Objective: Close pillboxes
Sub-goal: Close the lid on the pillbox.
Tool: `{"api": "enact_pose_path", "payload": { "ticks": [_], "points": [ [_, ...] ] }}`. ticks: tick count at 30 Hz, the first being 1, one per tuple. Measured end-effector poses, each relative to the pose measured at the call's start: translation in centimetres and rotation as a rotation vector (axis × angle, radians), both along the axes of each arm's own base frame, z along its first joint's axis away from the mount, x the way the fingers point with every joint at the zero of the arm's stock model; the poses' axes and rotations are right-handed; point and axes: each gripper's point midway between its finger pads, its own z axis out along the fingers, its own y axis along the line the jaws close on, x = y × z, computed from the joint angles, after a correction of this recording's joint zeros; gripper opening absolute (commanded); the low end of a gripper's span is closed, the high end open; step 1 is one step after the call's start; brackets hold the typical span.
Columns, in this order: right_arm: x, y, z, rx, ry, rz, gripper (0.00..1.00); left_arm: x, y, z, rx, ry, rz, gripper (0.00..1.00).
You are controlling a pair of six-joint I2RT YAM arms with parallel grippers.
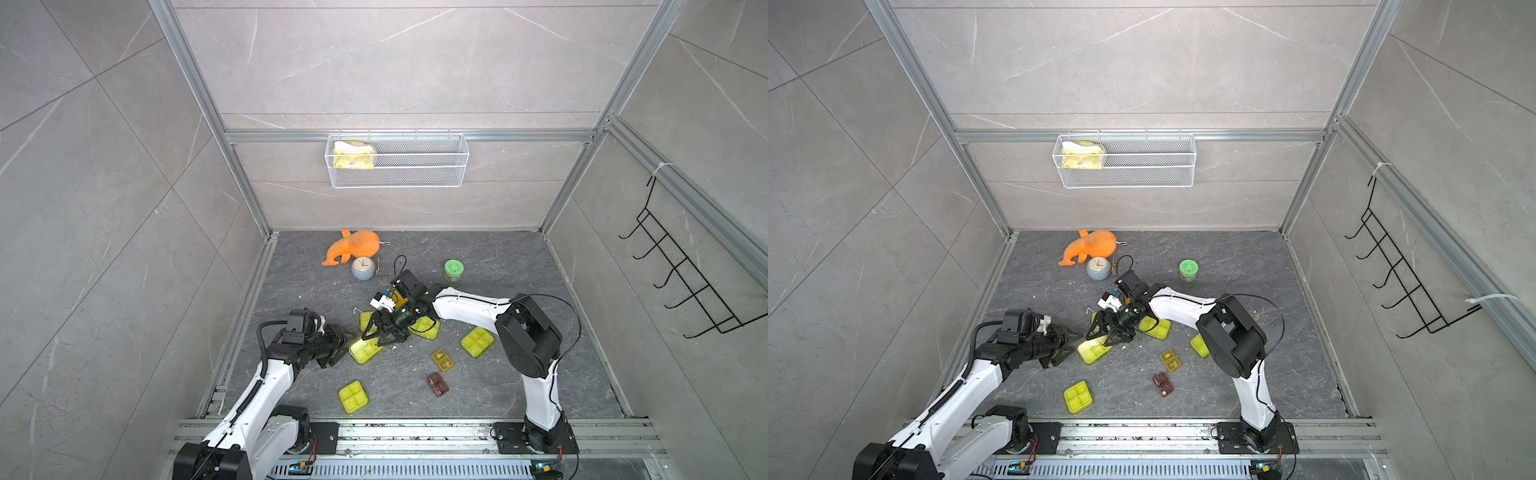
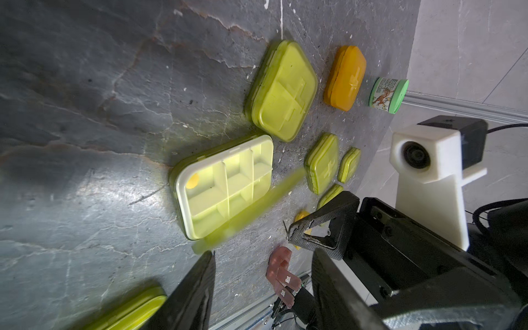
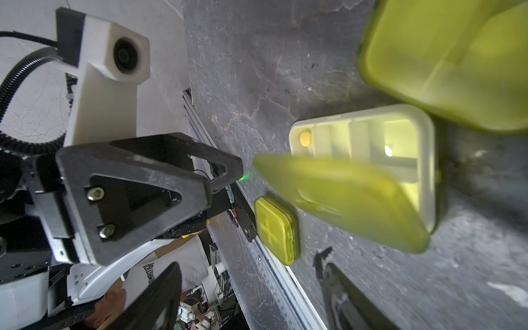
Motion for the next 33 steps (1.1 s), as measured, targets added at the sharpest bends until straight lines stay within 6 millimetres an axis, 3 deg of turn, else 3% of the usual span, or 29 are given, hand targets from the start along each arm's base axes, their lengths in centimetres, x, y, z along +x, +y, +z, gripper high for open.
{"api": "enact_pose_path", "payload": {
  "ticks": [20,33],
  "points": [
    [-0.4,-0.6,-0.6,-0.034,0.009,0.007,0.78,0.9,-0.3,-2.0,0.001,0.059,-0.005,0.57],
    [0.3,-0.8,-0.2,-0.056,0.001,-0.011,0.7,1.1,-0.7,-2.5,-0.029,0.033,-0.02,0.49]
  ]
}}
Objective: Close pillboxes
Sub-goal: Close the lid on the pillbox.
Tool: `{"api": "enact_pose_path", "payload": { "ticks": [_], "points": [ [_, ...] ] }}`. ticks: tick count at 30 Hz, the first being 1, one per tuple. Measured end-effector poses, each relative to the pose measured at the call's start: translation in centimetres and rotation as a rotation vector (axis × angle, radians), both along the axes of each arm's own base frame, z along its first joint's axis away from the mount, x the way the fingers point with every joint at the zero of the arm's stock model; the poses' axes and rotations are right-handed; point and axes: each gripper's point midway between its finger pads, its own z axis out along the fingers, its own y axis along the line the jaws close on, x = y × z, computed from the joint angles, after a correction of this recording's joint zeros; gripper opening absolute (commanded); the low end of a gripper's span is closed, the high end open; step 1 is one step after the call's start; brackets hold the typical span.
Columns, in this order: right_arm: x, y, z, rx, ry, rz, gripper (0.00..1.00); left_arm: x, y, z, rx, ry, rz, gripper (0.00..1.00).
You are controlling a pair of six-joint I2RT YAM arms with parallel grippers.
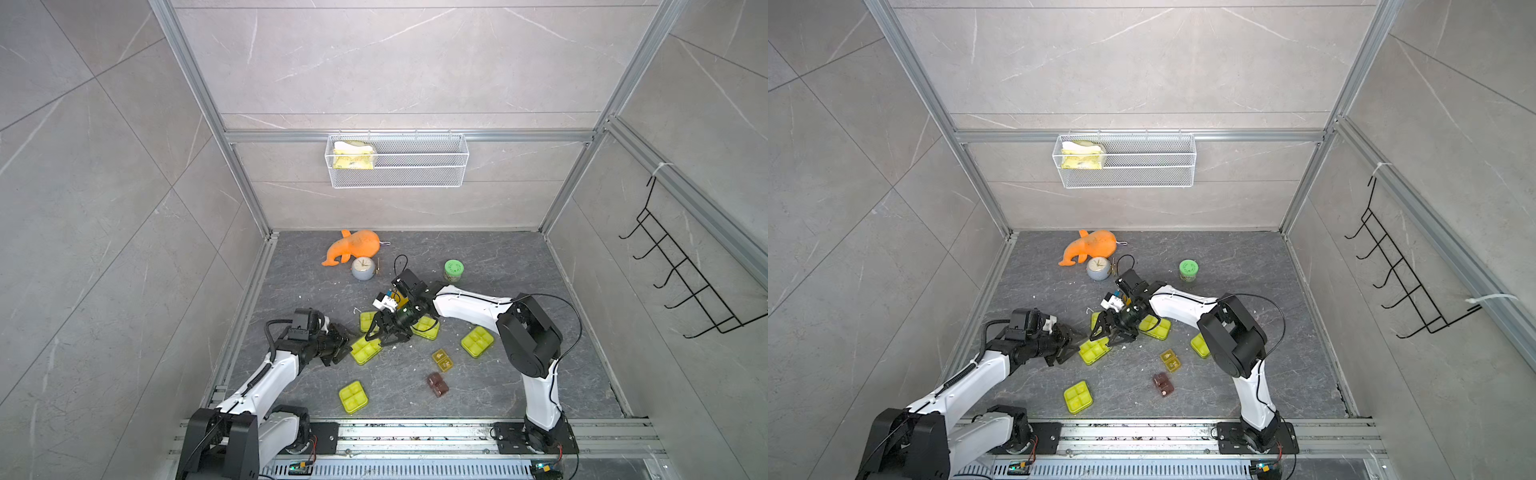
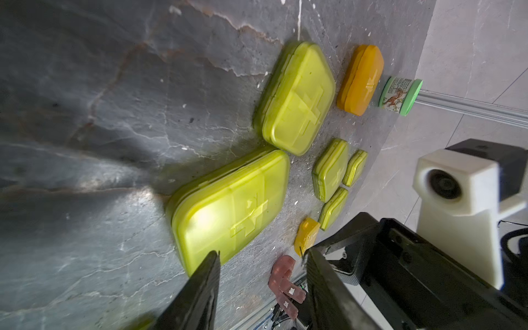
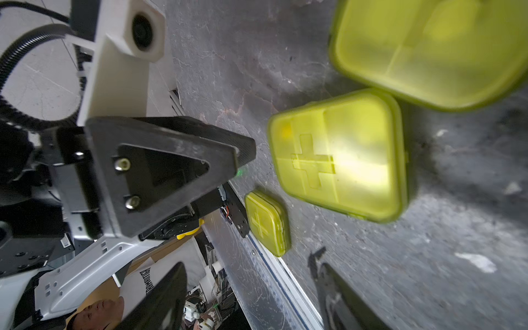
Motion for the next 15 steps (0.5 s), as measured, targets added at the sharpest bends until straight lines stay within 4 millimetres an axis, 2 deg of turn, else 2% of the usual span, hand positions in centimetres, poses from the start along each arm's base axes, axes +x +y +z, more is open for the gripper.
{"api": "enact_pose_path", "payload": {
  "ticks": [5,11,15],
  "points": [
    [0.3,0.1,0.1,-0.005,-0.009,-0.008,0.65,0.3,-0.3,-0.4,-0.021,0.003,-0.006,0.47],
    [1.3,0.9,1.2,0.01,-0.031,-0.016,0.56,0.6,-0.6,-0.6,-0.038,-0.001,-0.005,0.4],
    [2.0,1.6,1.4,0.015,-0.038,-0.025,0.4,0.7,-0.7,-0.8,-0.049,0.006,-0.007,0.36]
  ]
}}
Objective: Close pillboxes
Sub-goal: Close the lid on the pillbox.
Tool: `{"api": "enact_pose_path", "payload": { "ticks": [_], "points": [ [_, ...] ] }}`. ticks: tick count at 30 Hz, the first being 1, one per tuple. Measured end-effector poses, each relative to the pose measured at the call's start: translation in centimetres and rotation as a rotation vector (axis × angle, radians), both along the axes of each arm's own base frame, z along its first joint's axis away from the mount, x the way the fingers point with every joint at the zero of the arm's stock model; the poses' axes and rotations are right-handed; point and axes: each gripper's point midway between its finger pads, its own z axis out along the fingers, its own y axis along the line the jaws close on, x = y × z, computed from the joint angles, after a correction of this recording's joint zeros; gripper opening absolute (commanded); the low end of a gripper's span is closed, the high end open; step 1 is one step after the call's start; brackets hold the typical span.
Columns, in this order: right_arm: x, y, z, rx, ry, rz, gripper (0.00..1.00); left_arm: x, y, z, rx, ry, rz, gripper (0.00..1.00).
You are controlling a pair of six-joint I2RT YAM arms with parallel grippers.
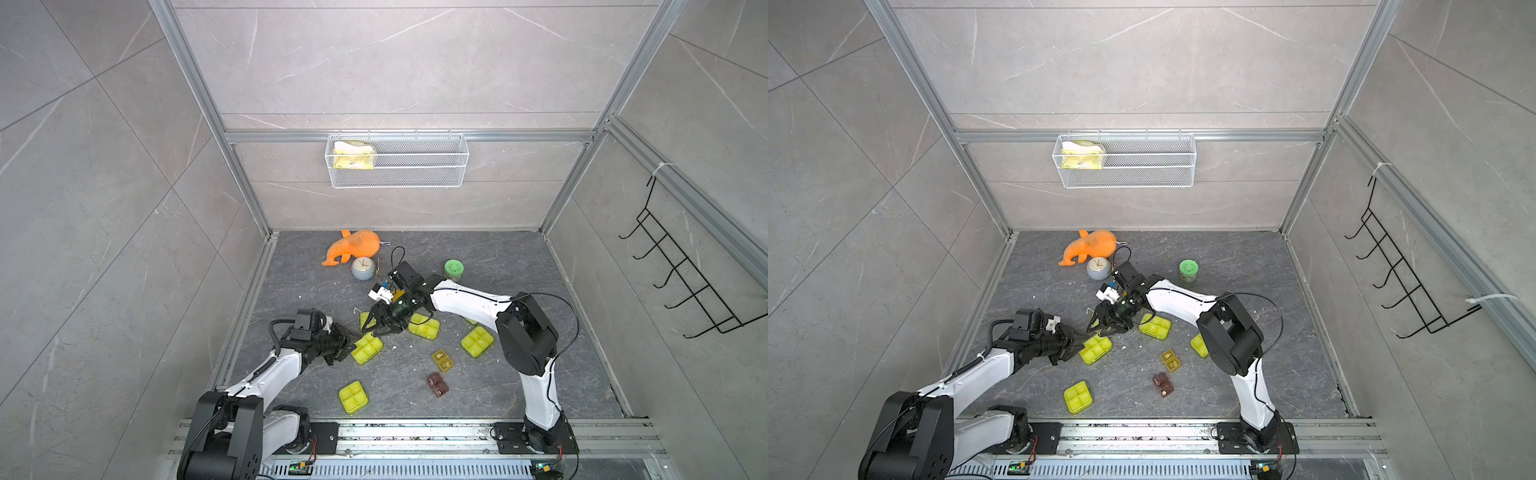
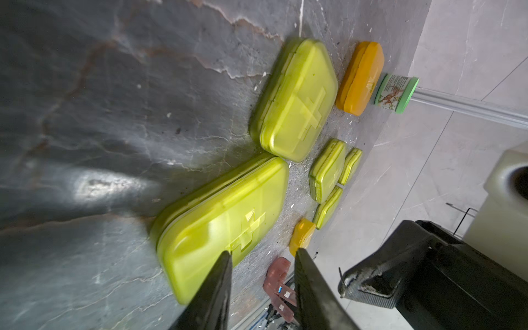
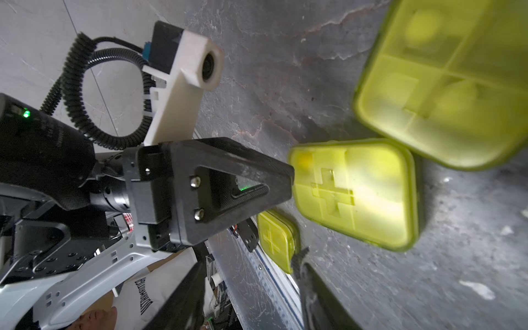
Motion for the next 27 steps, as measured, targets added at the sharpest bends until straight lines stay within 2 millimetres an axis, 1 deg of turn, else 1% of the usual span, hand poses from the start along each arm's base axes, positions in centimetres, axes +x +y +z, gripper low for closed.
{"api": "enact_pose_path", "payload": {
  "ticks": [2,4,5,7,11,20,23,27],
  "points": [
    [0.3,0.3,-0.5,-0.008,0.008,-0.008,0.32,0.1,0.0,-0.1,-0.003,-0.002,-0.001,0.34],
    [0.5,0.4,-1.3,-0.022,0.023,-0.016,0.28,0.2,-0.1,-0.3,-0.003,0.002,-0.002,0.33],
    [0.6,0.4,-1.6,-0.028,0.032,-0.019,0.27,0.3,-0.1,-0.4,-0.003,0.006,-0.002,0.32],
    [0.7,0.6,-2.6,-0.044,0.049,-0.025,0.26,0.2,-0.1,-0.9,-0.001,0.022,-0.002,0.26],
    [0.9,0.7,-3.7,-0.06,0.064,-0.029,0.23,0.2,-0.3,-1.4,-0.006,0.051,-0.011,0.17],
    [1.0,0.9,-4.5,-0.069,0.071,-0.03,0.15,0.8,-0.5,-1.6,-0.004,0.06,-0.025,0.03],
    [1.1,0.9,-5.2,-0.08,0.079,-0.031,0.13,0.7,-0.5,-1.7,0.0,0.063,-0.031,0.0],
    [1.2,0.9,-6.1,-0.093,0.088,-0.032,0.11,0.5,-0.4,-1.8,0.004,0.07,-0.037,0.0]
  ]
}}
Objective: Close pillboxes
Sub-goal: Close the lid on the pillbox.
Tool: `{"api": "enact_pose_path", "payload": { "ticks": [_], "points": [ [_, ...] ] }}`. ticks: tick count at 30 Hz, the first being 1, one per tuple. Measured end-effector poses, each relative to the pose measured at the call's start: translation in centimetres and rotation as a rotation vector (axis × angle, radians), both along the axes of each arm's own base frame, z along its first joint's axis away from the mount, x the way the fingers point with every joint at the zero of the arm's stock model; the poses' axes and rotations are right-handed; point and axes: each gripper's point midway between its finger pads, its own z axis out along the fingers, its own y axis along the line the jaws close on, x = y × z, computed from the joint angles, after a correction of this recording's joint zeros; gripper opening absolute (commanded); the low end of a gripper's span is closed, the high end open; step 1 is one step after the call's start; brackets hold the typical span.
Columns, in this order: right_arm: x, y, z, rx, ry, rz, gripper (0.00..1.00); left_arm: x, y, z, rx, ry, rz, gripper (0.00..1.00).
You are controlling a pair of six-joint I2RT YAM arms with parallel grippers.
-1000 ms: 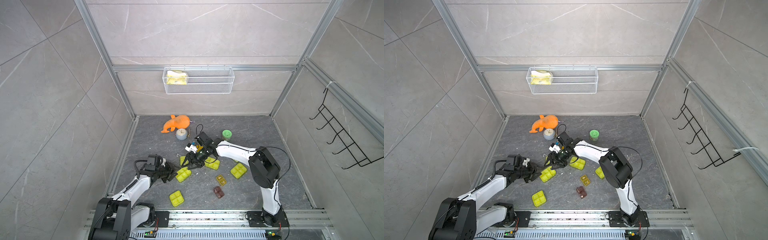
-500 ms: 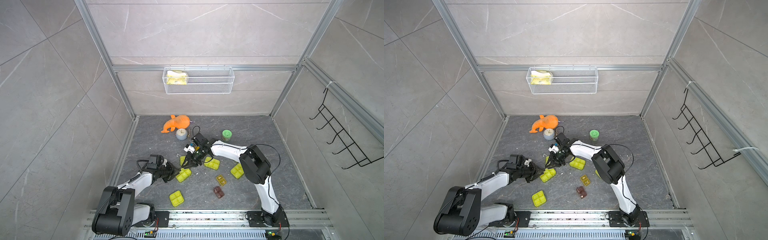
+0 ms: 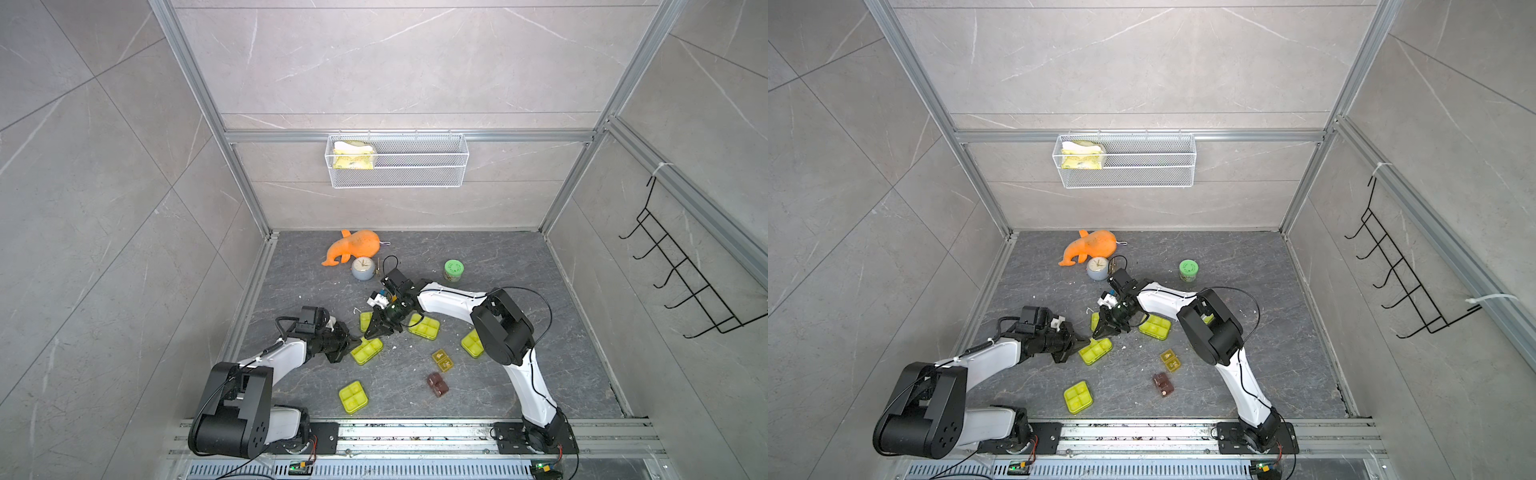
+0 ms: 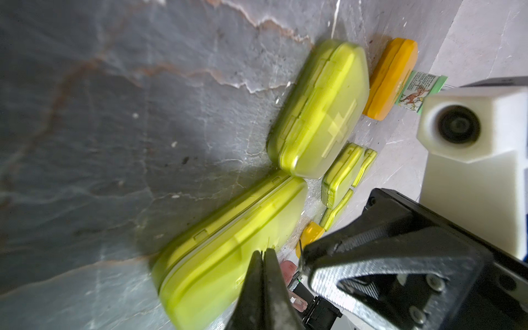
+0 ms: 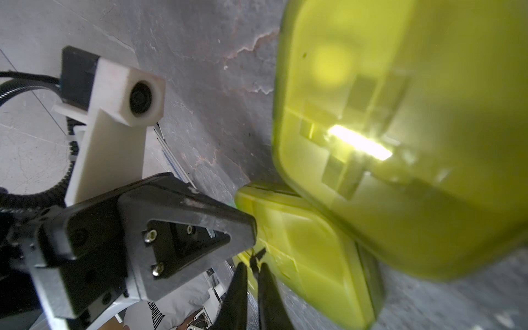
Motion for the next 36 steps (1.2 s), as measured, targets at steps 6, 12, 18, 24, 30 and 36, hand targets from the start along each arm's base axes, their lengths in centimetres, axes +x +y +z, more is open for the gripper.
{"api": "enact_pose_path", "payload": {
  "ticks": [6,12,18,24,30,36],
  "points": [
    [0.0,0.0,-0.5,-0.009,0.008,-0.004,0.1,-0.3,0.0,-0.2,0.008,0.007,-0.012,0.0],
    [0.0,-0.1,-0.9,-0.017,0.015,-0.006,0.1,-0.5,0.1,-0.2,0.012,0.007,-0.021,0.0],
    [0.0,-0.1,-1.5,-0.027,0.02,-0.008,0.09,-0.6,0.3,-0.2,0.017,0.007,-0.025,0.0],
    [0.2,0.1,-1.6,-0.025,0.015,-0.007,0.08,-0.7,0.4,-0.2,0.019,0.01,-0.025,0.0],
    [0.2,0.0,-1.7,-0.028,0.008,-0.002,0.07,-0.8,0.6,-0.3,0.024,0.01,-0.027,0.0],
    [0.2,0.0,-1.8,-0.04,0.008,0.009,0.07,-0.9,0.7,-0.4,0.03,0.006,-0.037,0.0]
  ]
}}
